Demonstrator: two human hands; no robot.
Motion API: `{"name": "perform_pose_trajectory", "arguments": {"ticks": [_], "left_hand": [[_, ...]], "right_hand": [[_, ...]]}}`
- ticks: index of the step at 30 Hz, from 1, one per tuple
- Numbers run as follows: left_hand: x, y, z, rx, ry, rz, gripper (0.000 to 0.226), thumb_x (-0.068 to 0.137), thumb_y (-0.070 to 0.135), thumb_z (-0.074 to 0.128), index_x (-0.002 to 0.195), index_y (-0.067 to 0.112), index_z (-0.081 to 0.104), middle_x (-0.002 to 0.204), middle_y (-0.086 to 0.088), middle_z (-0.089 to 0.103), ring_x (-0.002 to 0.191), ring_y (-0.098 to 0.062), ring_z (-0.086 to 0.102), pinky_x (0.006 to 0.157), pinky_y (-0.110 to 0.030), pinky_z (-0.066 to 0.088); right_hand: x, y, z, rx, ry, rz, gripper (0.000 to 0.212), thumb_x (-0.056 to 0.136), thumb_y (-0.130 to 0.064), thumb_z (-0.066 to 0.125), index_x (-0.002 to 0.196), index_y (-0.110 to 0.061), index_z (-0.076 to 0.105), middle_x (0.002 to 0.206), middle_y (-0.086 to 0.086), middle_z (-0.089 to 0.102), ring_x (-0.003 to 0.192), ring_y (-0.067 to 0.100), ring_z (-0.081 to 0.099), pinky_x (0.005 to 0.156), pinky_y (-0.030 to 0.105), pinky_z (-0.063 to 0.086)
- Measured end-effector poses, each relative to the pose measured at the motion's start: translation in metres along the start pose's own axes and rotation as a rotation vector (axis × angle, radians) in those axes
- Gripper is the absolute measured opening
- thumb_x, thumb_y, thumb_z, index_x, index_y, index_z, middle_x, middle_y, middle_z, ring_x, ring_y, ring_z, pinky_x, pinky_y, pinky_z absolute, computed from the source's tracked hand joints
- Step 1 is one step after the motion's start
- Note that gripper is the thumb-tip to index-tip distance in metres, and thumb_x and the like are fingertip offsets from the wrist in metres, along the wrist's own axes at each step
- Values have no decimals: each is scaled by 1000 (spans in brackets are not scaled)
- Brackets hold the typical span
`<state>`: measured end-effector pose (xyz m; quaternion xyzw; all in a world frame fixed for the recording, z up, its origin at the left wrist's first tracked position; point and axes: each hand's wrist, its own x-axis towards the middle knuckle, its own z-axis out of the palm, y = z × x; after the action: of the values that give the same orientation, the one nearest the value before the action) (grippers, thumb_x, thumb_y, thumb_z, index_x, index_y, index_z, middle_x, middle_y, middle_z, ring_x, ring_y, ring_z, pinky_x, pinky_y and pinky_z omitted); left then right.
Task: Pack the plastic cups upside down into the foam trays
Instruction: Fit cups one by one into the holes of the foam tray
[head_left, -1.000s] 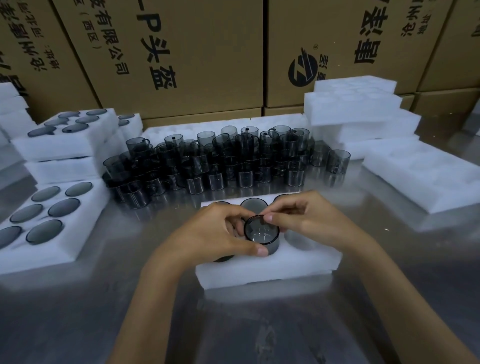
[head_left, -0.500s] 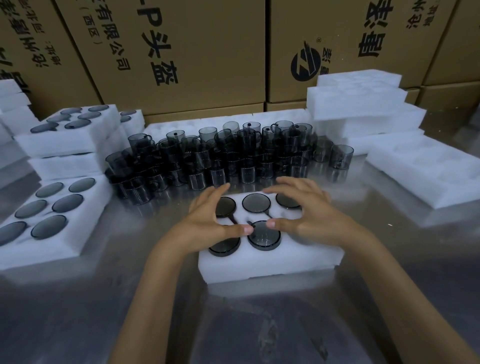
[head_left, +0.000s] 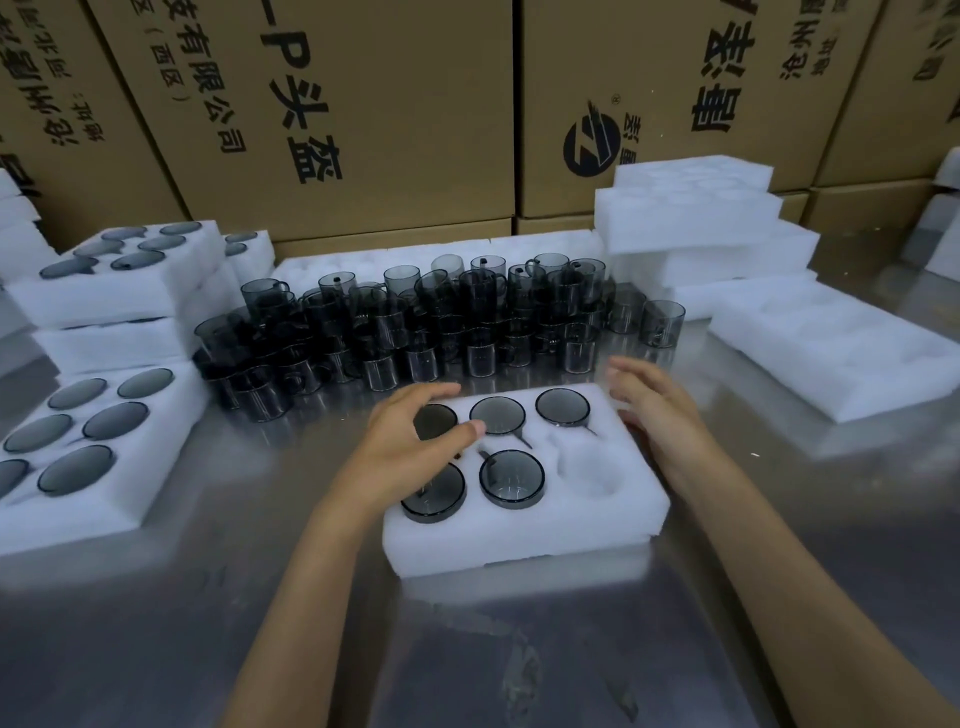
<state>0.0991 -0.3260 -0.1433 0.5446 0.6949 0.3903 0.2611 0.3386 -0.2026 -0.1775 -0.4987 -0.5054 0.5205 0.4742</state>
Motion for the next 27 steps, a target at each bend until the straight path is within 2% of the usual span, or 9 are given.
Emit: {"name": "perform_pose_trajectory", "arguments": {"ticks": [4, 10, 12, 14, 15, 19, 22, 24, 27], "left_hand": [[-4, 8, 11, 65, 115, 101, 27, 93, 32, 66, 120, 31, 67, 128, 18, 54, 136, -11, 40, 117, -45, 31], [-12, 22, 20, 213, 181, 198, 21, 96, 29, 63, 115, 33, 70, 135, 15, 54, 135, -8, 37, 119, -38, 22], [-13, 23, 22, 231, 157, 193, 22, 97, 29, 61, 116, 33, 69, 138, 15, 52, 136, -7, 35, 116, -35, 21], [-13, 22, 22, 216, 130, 172, 22, 97, 28, 60, 117, 32, 69, 139, 15, 51, 136, -6, 35, 114, -31, 21], [-13, 22, 22, 207, 123, 165, 22, 97, 27, 60, 117, 32, 69, 137, 16, 52, 135, -6, 35, 113, -29, 21], [-13, 23, 21, 143, 126, 190, 21, 97, 24, 61, 113, 32, 70, 122, 24, 52, 129, -3, 40, 112, -29, 29], [-14, 26, 22, 114, 138, 229, 26, 94, 20, 64, 117, 32, 68, 123, 25, 56, 124, 2, 42, 105, -22, 31], [-16, 28, 24, 96, 143, 243, 32, 93, 18, 65, 120, 35, 65, 125, 25, 57, 122, 6, 44, 101, -16, 34], [-17, 32, 29, 46, 159, 275, 42, 91, 16, 67, 125, 39, 62, 122, 24, 61, 114, 11, 50, 90, 0, 34]], "right_hand": [[31, 5, 7, -64, 117, 23, 42, 89, -10, 74, 128, -10, 59, 127, 13, 64, 102, 22, 61, 97, 37, 49], [74, -4, 28, -191, -22, 2, 81, 77, -10, 86, 147, -6, 44, 147, 7, 52, 133, 22, 51, 103, 25, 40], [85, -3, 32, -158, -47, 17, 80, 76, -4, 85, 145, -6, 46, 142, 8, 57, 118, 21, 62, 90, 20, 52], [90, -1, 34, -107, -25, 25, 68, 74, 0, 85, 134, -5, 56, 127, 11, 67, 86, 12, 69, 61, 13, 54], [90, 0, 32, -93, -13, 24, 62, 72, 0, 86, 128, -7, 60, 120, 11, 70, 80, 10, 70, 59, 15, 55], [74, 3, 18, -45, -33, 33, 54, 68, -11, 91, 116, -13, 67, 111, 9, 74, 94, 22, 73, 89, 39, 59], [48, 2, 6, 96, -59, 55, 49, 68, -14, 91, 112, -16, 68, 111, 12, 73, 78, 18, 70, 82, 38, 57], [32, 2, 1, 121, -42, 4, 51, 67, -14, 91, 112, -19, 67, 113, 12, 71, 85, 21, 65, 84, 41, 54], [8, -15, 2, 57, 16, -225, 56, 66, -8, 91, 112, -27, 66, 111, -6, 72, 101, 11, 66, 92, 26, 51]]}}
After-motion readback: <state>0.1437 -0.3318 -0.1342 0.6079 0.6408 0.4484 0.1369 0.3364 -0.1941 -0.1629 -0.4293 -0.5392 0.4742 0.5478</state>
